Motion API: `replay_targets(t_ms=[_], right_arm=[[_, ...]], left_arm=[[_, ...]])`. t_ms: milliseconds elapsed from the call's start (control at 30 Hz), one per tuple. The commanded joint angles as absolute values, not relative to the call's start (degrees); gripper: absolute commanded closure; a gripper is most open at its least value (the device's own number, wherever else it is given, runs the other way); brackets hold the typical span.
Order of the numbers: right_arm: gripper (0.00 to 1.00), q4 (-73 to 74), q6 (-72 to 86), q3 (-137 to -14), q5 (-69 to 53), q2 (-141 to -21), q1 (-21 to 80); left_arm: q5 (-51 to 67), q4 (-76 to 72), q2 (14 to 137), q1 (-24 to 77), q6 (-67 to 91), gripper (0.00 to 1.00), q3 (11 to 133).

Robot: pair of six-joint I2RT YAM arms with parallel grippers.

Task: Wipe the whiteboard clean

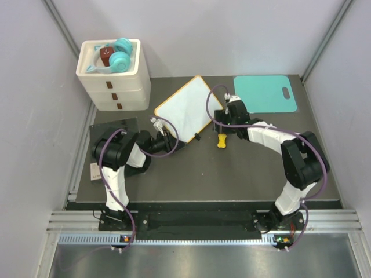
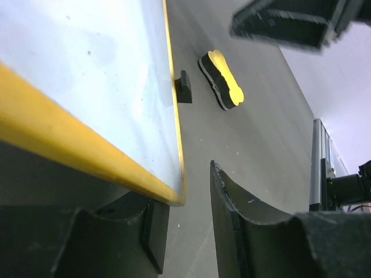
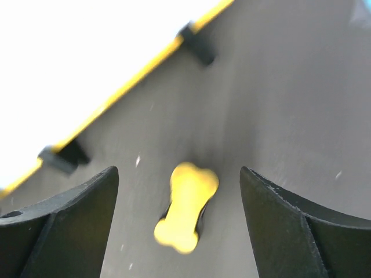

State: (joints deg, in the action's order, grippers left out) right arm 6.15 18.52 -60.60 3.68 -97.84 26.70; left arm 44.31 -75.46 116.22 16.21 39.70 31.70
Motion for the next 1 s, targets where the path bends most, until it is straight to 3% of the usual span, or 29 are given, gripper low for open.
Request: replay_targets(t_ms=[0,167,600,633,733,800,967], right_arm=[[0.20,-1.6,17.3,-65.5,2.1,-102.9,23.1],[0.24,-0.2,17.5,-72.2,0.9,-108.3,21.0],[0.44,-6.2,20.0,-69.0,-3.1,-105.8,18.0],[0.61,-6.2,20.2,-69.2,-3.0,-106.3,17.9],[0.96,-3.7,20.4,-71.8,-1.1,-108.0,17.8],[1.00,-2.4,20.7,-72.7,1.8,-109.5,17.7],[1.00,-1.6,21.5,-74.5,3.3,-112.3,17.5]], left_arm=[[46.9,-80.8,114.3,16.5,38.2,0.61,31.0],[47.2,-81.8,114.3,16.5,38.3,0.54,30.6],[47.5,-86.5,111.1,16.5,39.3,0.47,26.5],[47.3,-87.1,110.3,16.5,39.6,0.49,25.7],[46.7,-88.1,108.1,16.5,41.4,0.81,22.8],[44.7,-89.4,106.5,16.7,42.7,1.00,20.6],[32.7,-79.4,95.0,22.3,37.2,1.00,14.6]])
